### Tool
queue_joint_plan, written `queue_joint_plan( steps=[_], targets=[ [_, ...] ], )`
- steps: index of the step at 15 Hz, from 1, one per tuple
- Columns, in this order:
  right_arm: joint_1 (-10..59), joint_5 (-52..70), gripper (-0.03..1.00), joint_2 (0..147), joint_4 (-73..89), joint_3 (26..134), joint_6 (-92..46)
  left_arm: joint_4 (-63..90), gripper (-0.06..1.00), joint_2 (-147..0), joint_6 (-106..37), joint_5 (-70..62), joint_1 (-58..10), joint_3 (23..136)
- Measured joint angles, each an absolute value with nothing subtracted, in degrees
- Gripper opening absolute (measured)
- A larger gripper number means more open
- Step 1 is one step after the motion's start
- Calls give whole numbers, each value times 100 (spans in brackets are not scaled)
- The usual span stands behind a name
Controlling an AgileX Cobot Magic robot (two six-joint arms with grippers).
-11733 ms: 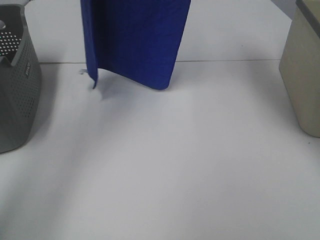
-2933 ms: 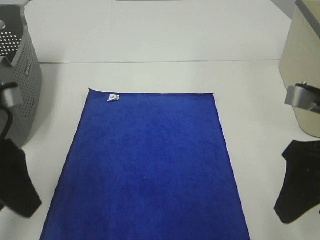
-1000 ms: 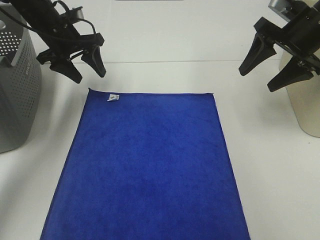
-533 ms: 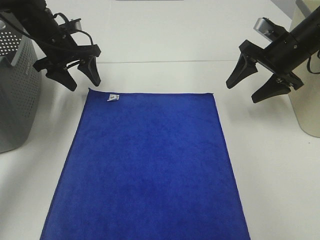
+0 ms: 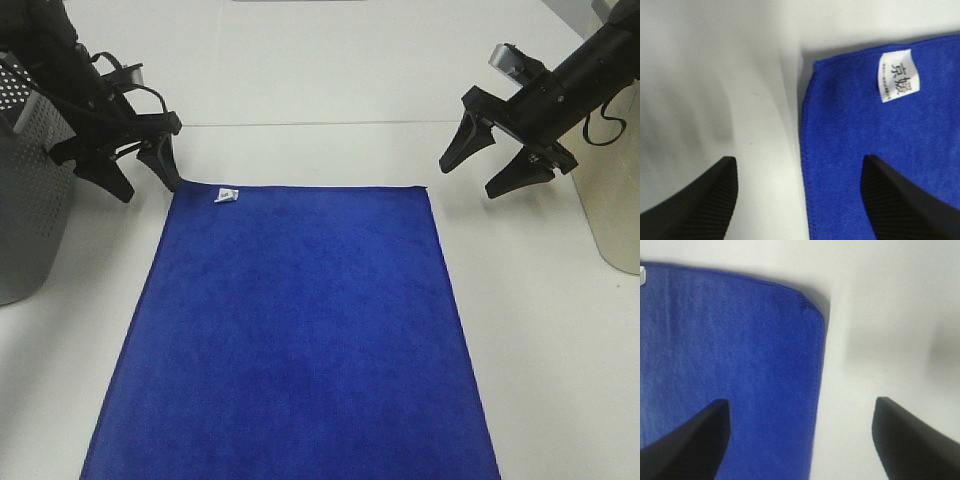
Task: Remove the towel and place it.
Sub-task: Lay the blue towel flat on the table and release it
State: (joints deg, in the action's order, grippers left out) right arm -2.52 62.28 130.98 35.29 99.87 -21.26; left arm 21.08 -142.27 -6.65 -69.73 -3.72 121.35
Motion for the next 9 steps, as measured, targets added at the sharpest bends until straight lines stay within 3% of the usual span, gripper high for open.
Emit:
queue_joint_plan(
  steps=[9],
  targets=[
    [-218, 6165, 76, 13722, 3518, 10239, -2349, 2773, 64, -14662, -796, -6979, -292, 12204]
  ],
)
